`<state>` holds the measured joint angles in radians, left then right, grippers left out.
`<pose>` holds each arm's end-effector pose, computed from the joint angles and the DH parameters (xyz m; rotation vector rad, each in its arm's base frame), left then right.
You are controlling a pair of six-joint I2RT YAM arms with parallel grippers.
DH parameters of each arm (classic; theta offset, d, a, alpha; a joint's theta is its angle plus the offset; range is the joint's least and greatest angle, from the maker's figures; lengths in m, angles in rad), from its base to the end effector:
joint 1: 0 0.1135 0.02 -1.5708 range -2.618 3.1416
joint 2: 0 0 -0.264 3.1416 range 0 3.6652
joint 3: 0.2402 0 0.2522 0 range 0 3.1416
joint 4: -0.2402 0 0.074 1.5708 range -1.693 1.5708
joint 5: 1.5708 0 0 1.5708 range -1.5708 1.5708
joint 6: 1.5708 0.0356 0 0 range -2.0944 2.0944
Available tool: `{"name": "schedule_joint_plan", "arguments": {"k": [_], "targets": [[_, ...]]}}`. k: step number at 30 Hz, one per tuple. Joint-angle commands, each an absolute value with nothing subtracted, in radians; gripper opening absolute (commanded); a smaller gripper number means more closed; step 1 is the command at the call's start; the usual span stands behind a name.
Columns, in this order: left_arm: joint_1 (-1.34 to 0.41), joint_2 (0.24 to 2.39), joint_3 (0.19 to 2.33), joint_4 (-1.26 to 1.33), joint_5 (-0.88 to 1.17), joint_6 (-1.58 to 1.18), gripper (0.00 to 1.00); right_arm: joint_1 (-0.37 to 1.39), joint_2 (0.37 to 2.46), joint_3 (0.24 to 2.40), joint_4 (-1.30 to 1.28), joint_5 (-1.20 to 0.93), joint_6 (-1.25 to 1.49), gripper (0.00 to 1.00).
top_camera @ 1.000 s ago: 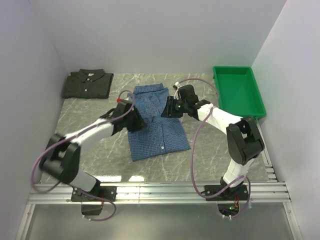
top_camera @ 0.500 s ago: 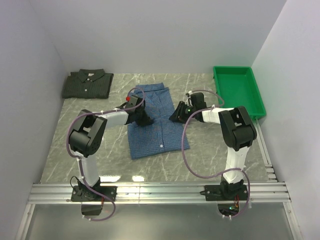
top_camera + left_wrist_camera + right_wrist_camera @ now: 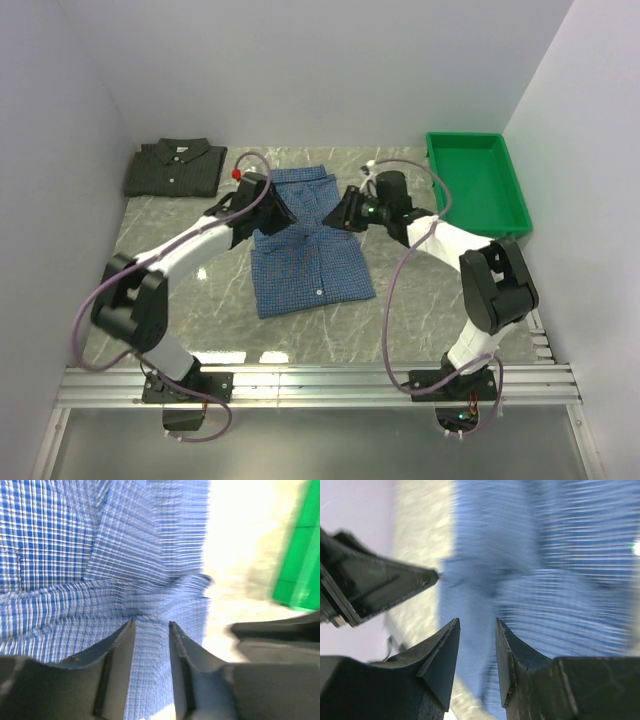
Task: Fold and stack the long sleeve shirts
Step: Fold the shirt
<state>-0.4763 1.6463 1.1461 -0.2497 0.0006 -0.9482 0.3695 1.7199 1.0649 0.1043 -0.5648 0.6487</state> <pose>0.3233 -0.1668 0.2372 -0.5681 2.3645 -0.6922 0.3463 0.1545 0.2185 -0.0482 2.2637 1.1756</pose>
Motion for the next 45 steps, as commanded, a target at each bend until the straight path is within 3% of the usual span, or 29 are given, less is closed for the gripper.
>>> {"name": "schedule_joint_plan", "arguments": {"k": [1, 10, 20, 24, 30, 33, 35, 41, 45], "targets": [[-0.468, 1.545, 1.082, -0.247, -0.041, -0.959, 0.37, 0.472, 1.687, 1.058, 0.187, -0.615, 0.704, 0.42], [-0.376, 1.666, 0.937, -0.115, 0.024, -0.979, 0.18, 0.543, 1.879, 1.08, 0.311, -0.635, 0.759, 0.42], [-0.337, 1.763, 0.916, -0.072, 0.014, -0.971, 0.15, 0.489, 1.977, 1.031, 0.313, -0.592, 0.713, 0.42], [-0.334, 1.727, 0.934, -0.09, 0.014, -0.951, 0.18, 0.44, 1.93, 0.986, 0.293, -0.581, 0.69, 0.42], [-0.394, 1.55, 0.965, -0.193, 0.003, -0.922, 0.43, 0.445, 1.757, 0.93, 0.204, -0.595, 0.641, 0.42], [-0.445, 1.425, 0.928, -0.258, 0.003, -0.925, 0.51, 0.446, 1.651, 0.852, 0.18, -0.575, 0.647, 0.42], [-0.492, 1.347, 0.87, -0.284, 0.003, -0.939, 0.51, 0.448, 1.583, 0.784, 0.179, -0.571, 0.67, 0.42], [-0.606, 1.246, 0.645, -0.094, 0.17, -1.06, 0.36, 0.523, 1.471, 0.623, 0.333, -0.6, 0.804, 0.37], [-0.661, 1.293, 0.626, -0.035, 0.212, -1.057, 0.24, 0.555, 1.468, 0.568, 0.425, -0.609, 0.856, 0.33]]}}
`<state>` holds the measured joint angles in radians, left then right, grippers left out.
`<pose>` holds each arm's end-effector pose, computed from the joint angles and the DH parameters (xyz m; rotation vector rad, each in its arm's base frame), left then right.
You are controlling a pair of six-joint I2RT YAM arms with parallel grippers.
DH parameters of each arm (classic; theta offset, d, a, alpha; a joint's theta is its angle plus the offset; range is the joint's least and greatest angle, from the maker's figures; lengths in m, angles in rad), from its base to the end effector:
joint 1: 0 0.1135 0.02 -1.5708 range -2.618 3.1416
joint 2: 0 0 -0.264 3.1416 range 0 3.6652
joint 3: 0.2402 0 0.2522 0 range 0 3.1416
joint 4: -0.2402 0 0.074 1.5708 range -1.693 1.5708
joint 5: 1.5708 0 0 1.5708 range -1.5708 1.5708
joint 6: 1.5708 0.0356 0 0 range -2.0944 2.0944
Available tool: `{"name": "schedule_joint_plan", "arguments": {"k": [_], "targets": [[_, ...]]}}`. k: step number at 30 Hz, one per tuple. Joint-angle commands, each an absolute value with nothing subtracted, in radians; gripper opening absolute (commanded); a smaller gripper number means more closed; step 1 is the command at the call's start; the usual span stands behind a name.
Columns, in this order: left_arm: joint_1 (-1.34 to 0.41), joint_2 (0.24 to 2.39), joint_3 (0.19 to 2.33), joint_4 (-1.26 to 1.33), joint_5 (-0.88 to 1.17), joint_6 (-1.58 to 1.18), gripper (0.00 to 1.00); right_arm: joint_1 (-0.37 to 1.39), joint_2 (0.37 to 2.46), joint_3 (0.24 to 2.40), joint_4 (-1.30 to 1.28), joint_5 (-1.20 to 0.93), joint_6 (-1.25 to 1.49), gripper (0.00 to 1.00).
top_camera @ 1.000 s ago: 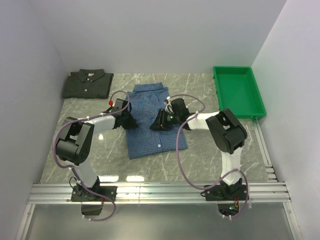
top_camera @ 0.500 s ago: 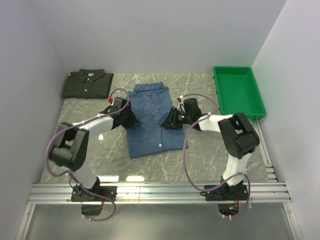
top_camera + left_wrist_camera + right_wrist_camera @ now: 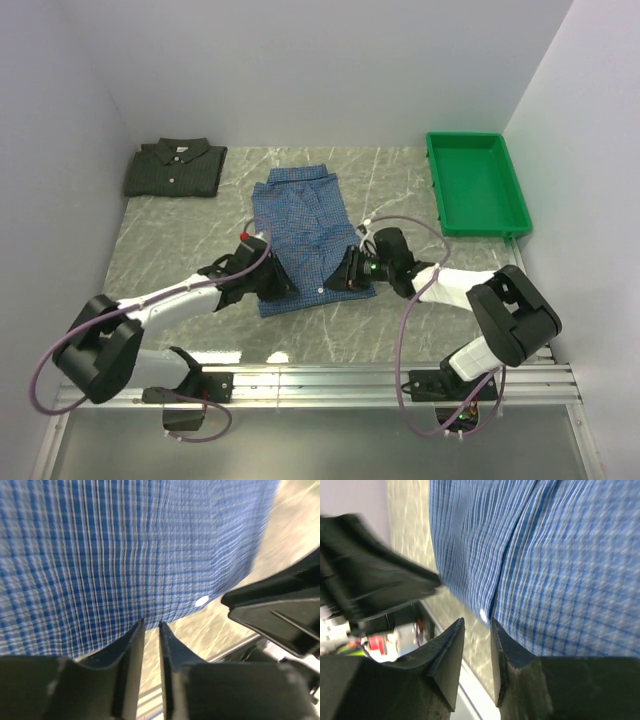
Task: Fold and stack the long sleeve shirts
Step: Fold the shirt
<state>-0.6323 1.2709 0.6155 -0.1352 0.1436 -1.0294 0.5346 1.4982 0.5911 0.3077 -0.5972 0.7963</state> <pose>0.1983 -0.1516 0.1863 -0.4323 2.5339 -0.9048 0.2345 0.1621 0.1625 -0.0727 2.4050 1.3491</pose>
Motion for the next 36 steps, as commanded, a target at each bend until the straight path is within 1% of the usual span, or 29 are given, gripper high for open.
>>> {"name": "schedule_joint_plan", "arguments": {"k": [1, 4, 6, 12, 16, 19, 23, 24, 25, 28, 31, 36], "targets": [[-0.675, 1.32, 0.633, -0.034, 0.21, -1.052, 0.22, 0.557, 1.477, 0.557, 0.428, -0.604, 0.856, 0.31], [-0.681, 1.376, 0.65, -0.041, 0.209, -1.042, 0.18, 0.558, 1.508, 0.543, 0.425, -0.577, 0.838, 0.22], [-0.68, 1.399, 0.653, -0.066, 0.177, -1.049, 0.13, 0.555, 1.525, 0.537, 0.414, -0.563, 0.825, 0.16], [-0.678, 1.451, 0.62, -0.081, 0.16, -1.088, 0.1, 0.515, 1.588, 0.511, 0.413, -0.561, 0.822, 0.11], [-0.678, 1.476, 0.62, -0.1, 0.153, -1.092, 0.1, 0.497, 1.652, 0.511, 0.41, -0.569, 0.836, 0.1], [-0.678, 1.453, 0.635, -0.115, 0.144, -1.085, 0.11, 0.494, 1.648, 0.517, 0.397, -0.577, 0.831, 0.1], [-0.68, 1.352, 0.675, -0.208, 0.092, -1.068, 0.18, 0.492, 1.547, 0.532, 0.301, -0.529, 0.787, 0.1], [-0.678, 1.324, 0.684, -0.227, 0.081, -1.065, 0.22, 0.483, 1.525, 0.535, 0.254, -0.519, 0.764, 0.11], [-0.68, 1.275, 0.689, -0.262, 0.071, -1.063, 0.23, 0.476, 1.484, 0.535, 0.232, -0.502, 0.755, 0.11], [-0.678, 1.217, 0.689, -0.311, 0.031, -1.055, 0.26, 0.442, 1.427, 0.531, 0.161, -0.479, 0.73, 0.11], [-0.673, 1.219, 0.661, -0.324, 0.015, -1.042, 0.25, 0.416, 1.417, 0.515, 0.133, -0.476, 0.724, 0.11], [-0.651, 1.275, 0.606, -0.307, 0.022, -1.026, 0.19, 0.379, 1.46, 0.477, 0.137, -0.459, 0.733, 0.11]]}}
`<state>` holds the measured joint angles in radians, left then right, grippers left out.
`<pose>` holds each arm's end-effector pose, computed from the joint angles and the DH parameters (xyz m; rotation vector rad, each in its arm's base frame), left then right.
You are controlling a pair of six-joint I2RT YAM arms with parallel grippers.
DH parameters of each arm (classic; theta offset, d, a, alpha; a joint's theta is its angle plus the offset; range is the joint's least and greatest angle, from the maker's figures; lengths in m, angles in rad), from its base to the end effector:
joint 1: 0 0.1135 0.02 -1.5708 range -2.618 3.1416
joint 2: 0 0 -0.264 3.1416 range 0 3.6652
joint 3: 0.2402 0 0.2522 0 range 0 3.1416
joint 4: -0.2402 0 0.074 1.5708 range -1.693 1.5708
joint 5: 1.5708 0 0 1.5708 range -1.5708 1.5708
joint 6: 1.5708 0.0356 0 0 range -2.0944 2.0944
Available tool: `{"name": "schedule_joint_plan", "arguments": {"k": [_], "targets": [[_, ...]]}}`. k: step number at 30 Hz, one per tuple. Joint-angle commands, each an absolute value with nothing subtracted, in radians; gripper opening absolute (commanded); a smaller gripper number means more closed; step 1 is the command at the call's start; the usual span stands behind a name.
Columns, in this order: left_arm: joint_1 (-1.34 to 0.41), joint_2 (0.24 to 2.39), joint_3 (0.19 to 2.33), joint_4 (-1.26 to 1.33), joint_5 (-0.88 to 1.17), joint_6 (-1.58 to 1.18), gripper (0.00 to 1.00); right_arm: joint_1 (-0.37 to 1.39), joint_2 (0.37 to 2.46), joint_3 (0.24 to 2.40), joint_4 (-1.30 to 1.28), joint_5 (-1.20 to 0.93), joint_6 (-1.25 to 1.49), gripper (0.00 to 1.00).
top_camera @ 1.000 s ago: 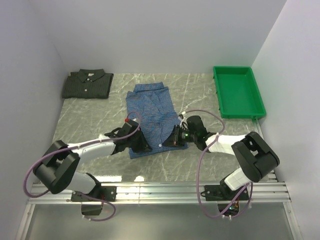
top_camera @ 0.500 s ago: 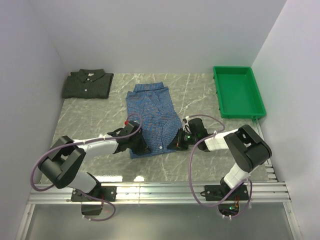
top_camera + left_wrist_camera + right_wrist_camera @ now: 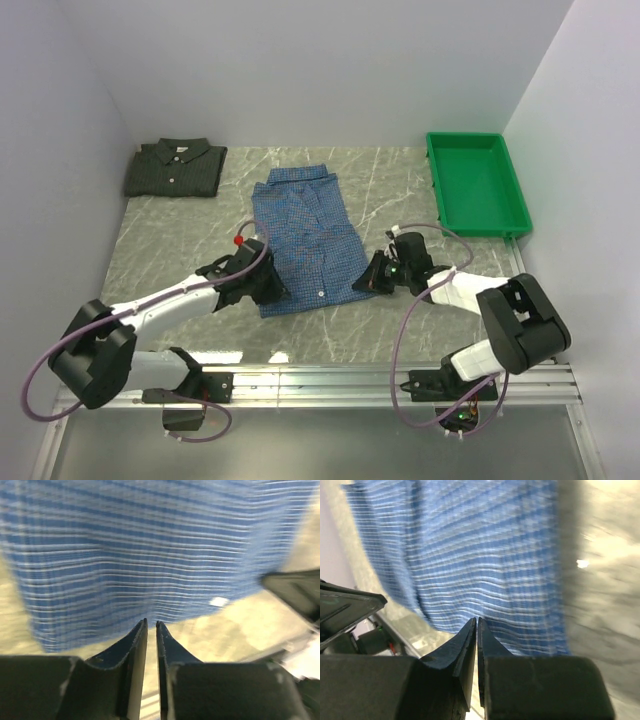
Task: Fold and stack the long sleeve shirts
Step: Fold the shirt
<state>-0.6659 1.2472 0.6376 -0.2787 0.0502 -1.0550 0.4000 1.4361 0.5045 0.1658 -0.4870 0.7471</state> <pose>0.1879 -0.1499 0.1877 -0.4860 2.5879 -0.7520 0.2282 0.1146 0.1412 0.1711 2.5056 1.0981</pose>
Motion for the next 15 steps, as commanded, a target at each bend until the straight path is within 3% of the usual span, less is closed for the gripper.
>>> {"name": "schedule_joint_plan", "arguments": {"k": [1, 8, 11, 15], "targets": [[-0.647, 1.296, 0.601, -0.305, 0.021, -1.025, 0.19, 0.364, 1.469, 0.473, 0.137, -0.454, 0.735, 0.11], [-0.63, 1.327, 0.603, -0.305, 0.054, -0.982, 0.19, 0.347, 1.497, 0.469, 0.106, -0.434, 0.71, 0.11], [-0.63, 1.298, 0.696, -0.385, 0.005, -0.941, 0.26, 0.345, 1.464, 0.503, 0.043, -0.41, 0.68, 0.11], [-0.6, 1.288, 0.86, -0.495, -0.078, -0.856, 0.44, 0.363, 1.364, 0.564, -0.047, -0.377, 0.64, 0.14]]}}
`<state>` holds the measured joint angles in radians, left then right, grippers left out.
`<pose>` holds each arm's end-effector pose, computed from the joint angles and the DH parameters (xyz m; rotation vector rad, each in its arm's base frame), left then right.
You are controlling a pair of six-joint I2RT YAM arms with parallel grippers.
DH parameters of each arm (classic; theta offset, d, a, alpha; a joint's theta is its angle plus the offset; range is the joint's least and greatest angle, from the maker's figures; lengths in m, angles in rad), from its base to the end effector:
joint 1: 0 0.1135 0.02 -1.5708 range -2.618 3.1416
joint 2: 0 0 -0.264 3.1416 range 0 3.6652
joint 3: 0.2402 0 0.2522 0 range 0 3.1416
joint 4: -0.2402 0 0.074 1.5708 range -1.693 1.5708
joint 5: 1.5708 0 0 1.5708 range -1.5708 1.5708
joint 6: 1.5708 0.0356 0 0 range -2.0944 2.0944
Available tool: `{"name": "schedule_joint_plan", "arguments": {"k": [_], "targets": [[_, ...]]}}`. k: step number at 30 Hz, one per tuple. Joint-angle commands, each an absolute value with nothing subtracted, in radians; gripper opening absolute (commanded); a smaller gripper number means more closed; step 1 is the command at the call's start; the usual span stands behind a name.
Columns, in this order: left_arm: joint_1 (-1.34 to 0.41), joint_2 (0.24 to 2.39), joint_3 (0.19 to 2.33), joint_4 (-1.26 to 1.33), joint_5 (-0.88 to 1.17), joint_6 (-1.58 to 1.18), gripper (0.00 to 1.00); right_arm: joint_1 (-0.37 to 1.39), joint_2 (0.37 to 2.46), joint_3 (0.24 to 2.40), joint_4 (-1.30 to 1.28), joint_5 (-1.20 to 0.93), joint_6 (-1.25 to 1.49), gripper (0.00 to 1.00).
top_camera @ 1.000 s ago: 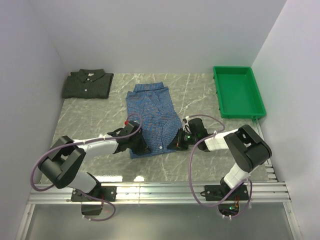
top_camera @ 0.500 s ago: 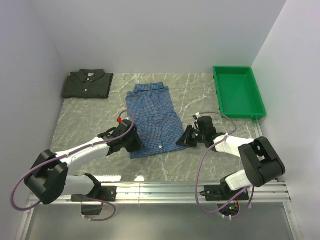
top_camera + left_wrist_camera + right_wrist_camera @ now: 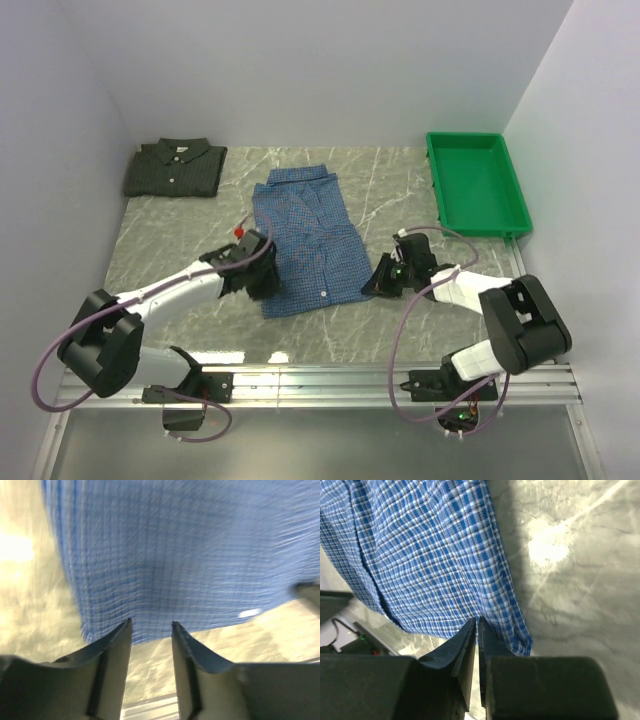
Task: Fold and stack the long sleeve shirts
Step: Fold the shirt
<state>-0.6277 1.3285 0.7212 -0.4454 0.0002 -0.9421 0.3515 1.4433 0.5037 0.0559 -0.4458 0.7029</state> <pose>0.1994 -0.1447 0.1841 -0.4273 2.6961 -0.5115 0.2264 0.0994 0.1310 0.2465 2.5928 0.9758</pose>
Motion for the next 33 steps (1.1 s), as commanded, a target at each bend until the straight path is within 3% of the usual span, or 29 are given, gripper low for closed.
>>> {"name": "schedule_joint_plan", "arguments": {"k": [1, 5, 8, 13, 20, 25, 33], "targets": [[-0.585, 1.299, 0.891, -0.508, -0.087, -0.818, 0.48, 0.373, 1.35, 0.577, -0.064, -0.364, 0.632, 0.15], [-0.506, 1.406, 1.085, -0.485, -0.125, -0.704, 0.7, 0.419, 1.319, 0.629, -0.13, -0.348, 0.623, 0.34], [-0.468, 1.544, 1.236, -0.483, -0.178, -0.638, 0.75, 0.454, 1.31, 0.626, -0.132, -0.324, 0.647, 0.41], [-0.4, 1.784, 1.425, -0.468, -0.227, -0.583, 0.68, 0.498, 1.31, 0.634, -0.147, -0.295, 0.657, 0.49], [-0.342, 2.02, 1.621, -0.479, -0.233, -0.558, 0.61, 0.518, 1.361, 0.647, -0.13, -0.267, 0.661, 0.48], [-0.327, 2.095, 1.602, -0.471, -0.227, -0.56, 0.53, 0.517, 1.433, 0.657, -0.095, -0.226, 0.654, 0.41], [-0.311, 2.04, 1.424, -0.538, -0.226, -0.719, 0.42, 0.512, 1.566, 0.758, -0.15, -0.103, 0.591, 0.39]]}}
